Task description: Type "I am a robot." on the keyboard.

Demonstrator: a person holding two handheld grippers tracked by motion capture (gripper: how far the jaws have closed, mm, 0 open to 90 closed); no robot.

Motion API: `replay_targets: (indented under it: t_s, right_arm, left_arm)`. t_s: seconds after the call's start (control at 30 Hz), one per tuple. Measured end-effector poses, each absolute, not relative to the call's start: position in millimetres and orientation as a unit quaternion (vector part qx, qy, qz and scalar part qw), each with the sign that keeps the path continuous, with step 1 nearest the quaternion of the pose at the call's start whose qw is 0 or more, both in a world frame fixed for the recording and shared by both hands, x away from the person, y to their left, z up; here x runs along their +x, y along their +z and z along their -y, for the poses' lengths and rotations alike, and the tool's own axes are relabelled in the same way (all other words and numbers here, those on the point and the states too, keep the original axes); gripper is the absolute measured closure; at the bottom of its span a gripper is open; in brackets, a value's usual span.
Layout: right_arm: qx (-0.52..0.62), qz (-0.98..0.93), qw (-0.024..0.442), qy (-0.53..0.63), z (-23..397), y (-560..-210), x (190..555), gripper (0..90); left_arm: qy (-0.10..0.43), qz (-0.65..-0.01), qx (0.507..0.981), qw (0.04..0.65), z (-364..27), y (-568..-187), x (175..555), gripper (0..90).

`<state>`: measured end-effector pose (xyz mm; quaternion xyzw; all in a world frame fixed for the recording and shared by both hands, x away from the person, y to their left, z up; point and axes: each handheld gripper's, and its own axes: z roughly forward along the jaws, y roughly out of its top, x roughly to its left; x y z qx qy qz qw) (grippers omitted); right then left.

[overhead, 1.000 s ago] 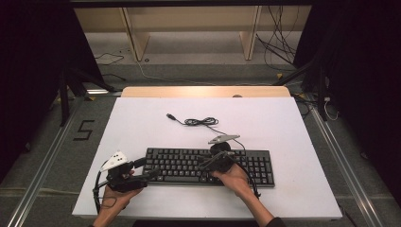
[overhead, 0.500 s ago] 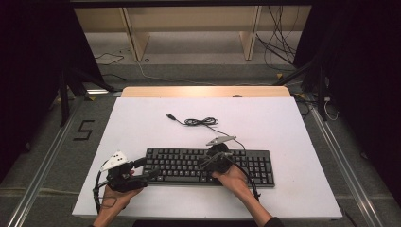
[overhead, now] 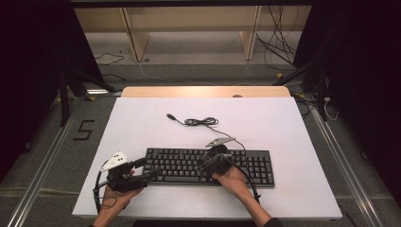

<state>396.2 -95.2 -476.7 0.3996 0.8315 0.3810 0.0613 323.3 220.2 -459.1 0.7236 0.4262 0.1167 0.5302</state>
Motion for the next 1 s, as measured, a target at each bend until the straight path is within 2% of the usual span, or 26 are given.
replay_targets:
  t_s: [0.27, 1.0]
  right_arm:
    - [0.405, -0.827, 0.058, 0.386, 96, -475, 396, 90.0]
    - [0.387, -0.813, 0.043, 0.434, 99, -461, 383, 71.3]
  left_arm:
    - [0.117, -0.426, 0.725, 0.528, -220, -459, 324, 25.7]
    - [0.105, -0.428, 0.728, 0.525, -216, -461, 328, 25.8]
